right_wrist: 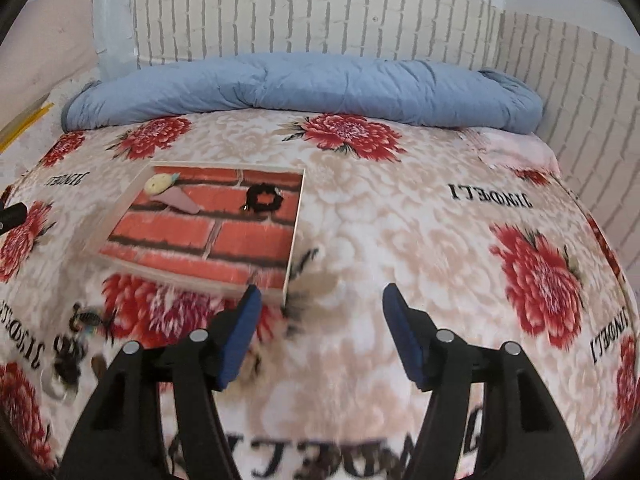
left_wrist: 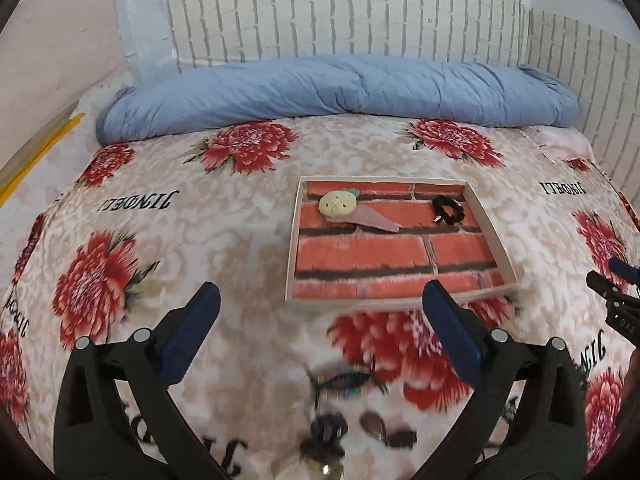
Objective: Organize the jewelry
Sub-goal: 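Move both tools back toward the scrunchie and wooden bead bracelet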
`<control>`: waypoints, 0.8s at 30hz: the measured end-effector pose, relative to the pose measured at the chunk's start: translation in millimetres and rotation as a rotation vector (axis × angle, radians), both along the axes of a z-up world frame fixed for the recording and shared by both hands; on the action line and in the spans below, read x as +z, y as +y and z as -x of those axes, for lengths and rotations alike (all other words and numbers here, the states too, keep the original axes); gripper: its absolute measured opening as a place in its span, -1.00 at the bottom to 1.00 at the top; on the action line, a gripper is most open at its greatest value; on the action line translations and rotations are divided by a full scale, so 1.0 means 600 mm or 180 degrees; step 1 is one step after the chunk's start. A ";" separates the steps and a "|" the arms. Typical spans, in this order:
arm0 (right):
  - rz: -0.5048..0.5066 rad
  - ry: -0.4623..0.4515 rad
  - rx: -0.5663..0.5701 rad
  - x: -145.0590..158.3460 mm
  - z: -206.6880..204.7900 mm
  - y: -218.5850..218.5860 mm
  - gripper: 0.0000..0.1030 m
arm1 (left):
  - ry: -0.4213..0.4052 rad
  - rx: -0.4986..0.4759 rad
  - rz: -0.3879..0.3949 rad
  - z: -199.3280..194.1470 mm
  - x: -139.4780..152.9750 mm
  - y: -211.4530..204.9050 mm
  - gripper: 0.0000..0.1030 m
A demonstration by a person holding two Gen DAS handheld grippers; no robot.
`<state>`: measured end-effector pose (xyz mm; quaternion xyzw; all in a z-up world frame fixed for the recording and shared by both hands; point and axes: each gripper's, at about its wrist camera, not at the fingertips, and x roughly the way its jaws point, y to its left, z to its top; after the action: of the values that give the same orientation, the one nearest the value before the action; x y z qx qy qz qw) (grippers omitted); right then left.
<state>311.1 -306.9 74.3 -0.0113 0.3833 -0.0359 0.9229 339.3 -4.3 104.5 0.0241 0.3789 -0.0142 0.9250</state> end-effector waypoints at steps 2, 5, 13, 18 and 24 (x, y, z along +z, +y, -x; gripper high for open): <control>-0.0020 -0.0032 -0.0003 -0.008 0.037 -0.004 0.21 | -0.0011 -0.0029 0.0060 0.033 -0.001 0.001 0.90; -0.0005 -0.0080 -0.0017 -0.018 0.083 -0.008 0.21 | -0.0032 -0.0027 0.0096 0.081 -0.009 0.003 0.90; -0.0115 -0.0302 -0.0114 -0.064 0.198 -0.020 0.21 | -0.0169 -0.0077 0.0075 0.193 -0.035 -0.015 0.90; -0.0013 -0.0363 -0.0164 -0.106 0.239 -0.021 0.21 | -0.0232 -0.0047 0.0052 0.244 -0.068 -0.021 0.90; 0.0037 -0.0482 -0.0274 -0.129 0.275 -0.036 0.21 | -0.0273 -0.0066 0.0075 0.284 -0.109 -0.034 0.90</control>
<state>146.3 -328.8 -2.9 0.0026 0.3124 -0.0785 0.9467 168.8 -25.0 39.0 0.0178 0.3384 -0.0272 0.9404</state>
